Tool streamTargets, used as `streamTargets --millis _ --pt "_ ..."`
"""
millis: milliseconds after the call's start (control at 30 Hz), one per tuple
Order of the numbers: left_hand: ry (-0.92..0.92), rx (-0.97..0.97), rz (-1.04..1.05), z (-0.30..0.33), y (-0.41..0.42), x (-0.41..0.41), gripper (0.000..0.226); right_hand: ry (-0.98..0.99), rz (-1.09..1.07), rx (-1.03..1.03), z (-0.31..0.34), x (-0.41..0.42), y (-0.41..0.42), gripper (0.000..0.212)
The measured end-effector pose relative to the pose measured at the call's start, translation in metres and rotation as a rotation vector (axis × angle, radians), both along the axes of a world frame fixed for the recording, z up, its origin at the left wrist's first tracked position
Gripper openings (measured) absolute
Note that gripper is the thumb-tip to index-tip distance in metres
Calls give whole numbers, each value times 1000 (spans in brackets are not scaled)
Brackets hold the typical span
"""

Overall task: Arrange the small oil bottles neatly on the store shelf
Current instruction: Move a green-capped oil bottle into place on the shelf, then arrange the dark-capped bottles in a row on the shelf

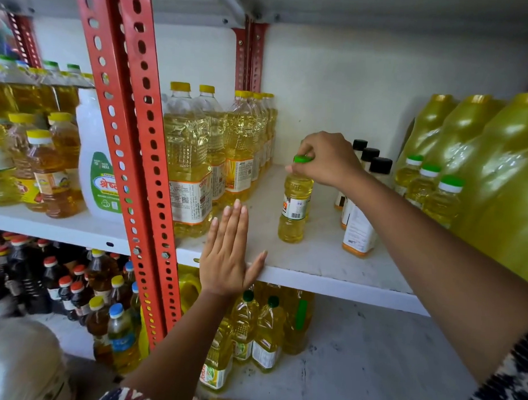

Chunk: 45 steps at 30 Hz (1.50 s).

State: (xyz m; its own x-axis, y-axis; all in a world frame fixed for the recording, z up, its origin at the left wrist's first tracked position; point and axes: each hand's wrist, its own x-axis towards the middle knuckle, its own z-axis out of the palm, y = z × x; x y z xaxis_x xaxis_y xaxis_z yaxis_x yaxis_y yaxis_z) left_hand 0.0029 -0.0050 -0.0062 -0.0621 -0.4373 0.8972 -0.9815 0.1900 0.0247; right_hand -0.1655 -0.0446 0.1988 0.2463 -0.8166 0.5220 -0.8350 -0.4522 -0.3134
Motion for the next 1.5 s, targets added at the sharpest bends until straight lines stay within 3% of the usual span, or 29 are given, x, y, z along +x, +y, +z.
streamTargets --millis 67,200,500,1200,1367,1500 --pt "2 1 3 1 0 0 73 -36 23 39 -1 -1 1 31" --pt "11 8 -1 1 1 0 72 -113 44 87 -7 -2 7 44" --pt "15 19 -3 1 2 -1 72 -229 102 120 -17 -9 17 38" --pt "43 83 -9 4 4 -3 71 -165 228 98 -29 -20 63 47" --pt "39 84 -6 4 4 -3 72 -189 118 -171 -22 -44 63 43" --pt "43 79 -8 3 3 -3 72 -28 -160 -365 -11 -76 52 40"
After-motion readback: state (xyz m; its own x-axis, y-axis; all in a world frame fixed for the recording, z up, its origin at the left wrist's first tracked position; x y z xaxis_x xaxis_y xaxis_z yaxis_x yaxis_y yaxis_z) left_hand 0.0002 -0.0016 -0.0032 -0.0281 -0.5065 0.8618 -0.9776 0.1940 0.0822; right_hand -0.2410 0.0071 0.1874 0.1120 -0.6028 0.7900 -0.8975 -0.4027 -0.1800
